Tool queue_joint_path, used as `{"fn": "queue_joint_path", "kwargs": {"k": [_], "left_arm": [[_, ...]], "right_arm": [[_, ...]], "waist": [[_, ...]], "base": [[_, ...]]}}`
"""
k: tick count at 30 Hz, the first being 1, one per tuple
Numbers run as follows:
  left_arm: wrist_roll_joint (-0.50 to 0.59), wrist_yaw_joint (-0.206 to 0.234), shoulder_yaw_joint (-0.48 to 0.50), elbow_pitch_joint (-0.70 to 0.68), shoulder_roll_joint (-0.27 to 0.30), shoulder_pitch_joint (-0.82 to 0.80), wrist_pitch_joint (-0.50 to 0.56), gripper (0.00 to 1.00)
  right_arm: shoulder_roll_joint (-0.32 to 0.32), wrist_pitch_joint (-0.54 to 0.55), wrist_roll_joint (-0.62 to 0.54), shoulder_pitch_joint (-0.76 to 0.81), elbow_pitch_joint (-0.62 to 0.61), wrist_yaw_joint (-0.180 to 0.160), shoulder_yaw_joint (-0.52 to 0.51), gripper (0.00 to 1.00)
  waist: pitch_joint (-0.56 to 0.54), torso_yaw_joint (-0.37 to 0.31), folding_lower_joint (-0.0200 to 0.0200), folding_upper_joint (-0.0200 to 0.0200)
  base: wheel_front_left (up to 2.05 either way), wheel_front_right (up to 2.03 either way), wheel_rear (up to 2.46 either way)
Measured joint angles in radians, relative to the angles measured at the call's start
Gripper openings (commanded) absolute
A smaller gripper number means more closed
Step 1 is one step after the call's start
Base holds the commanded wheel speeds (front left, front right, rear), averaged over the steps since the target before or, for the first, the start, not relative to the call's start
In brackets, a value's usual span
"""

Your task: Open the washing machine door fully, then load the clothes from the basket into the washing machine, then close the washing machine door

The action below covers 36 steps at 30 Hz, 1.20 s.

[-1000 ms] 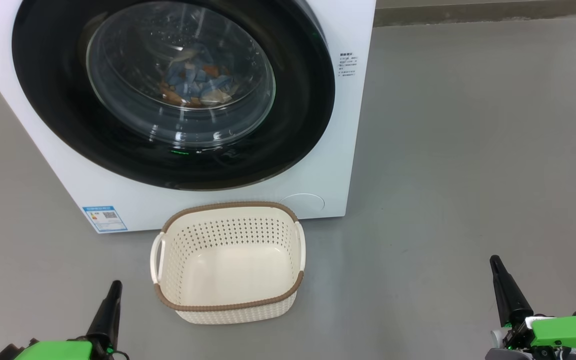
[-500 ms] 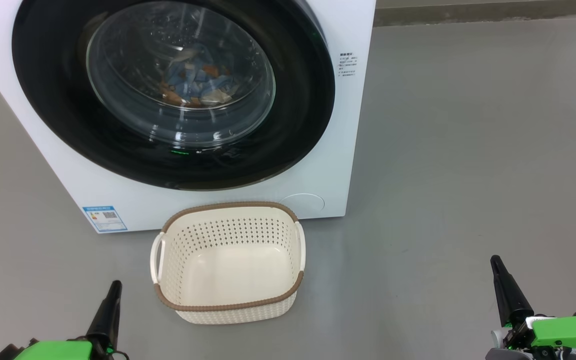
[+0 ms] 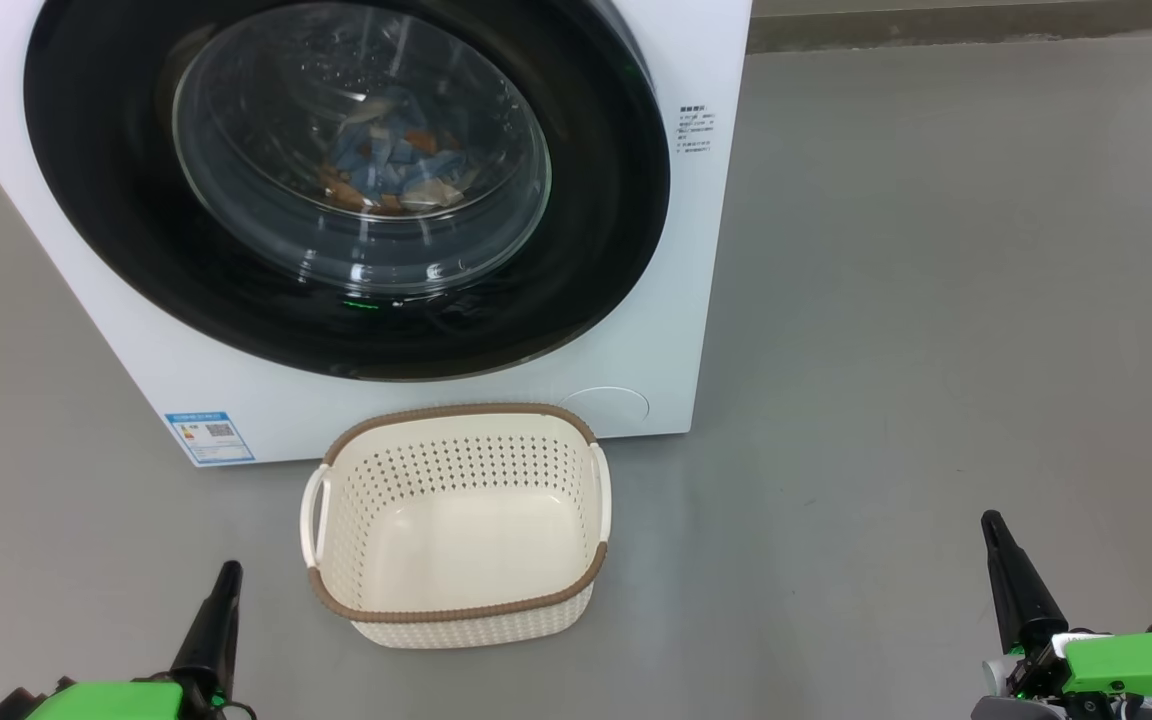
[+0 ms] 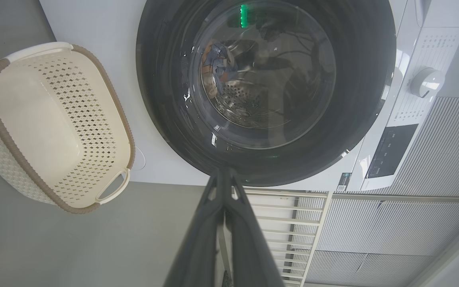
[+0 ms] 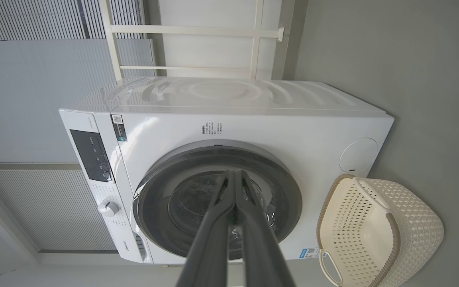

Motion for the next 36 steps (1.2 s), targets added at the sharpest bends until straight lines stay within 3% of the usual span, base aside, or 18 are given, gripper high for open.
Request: {"fn": "queue_joint_path", "kwargs": {"k": [36], "left_arm": [[0.0,0.0,0.0,0.0,0.0,0.0,0.0,0.0]], "right_arm": [[0.001,0.0,0.0,0.0,0.0,0.0,-0.003,0.0]], "waist": [[0.0,0.0,-0.0001,0.0]], "base": [[0.0,0.0,0.0]]}}
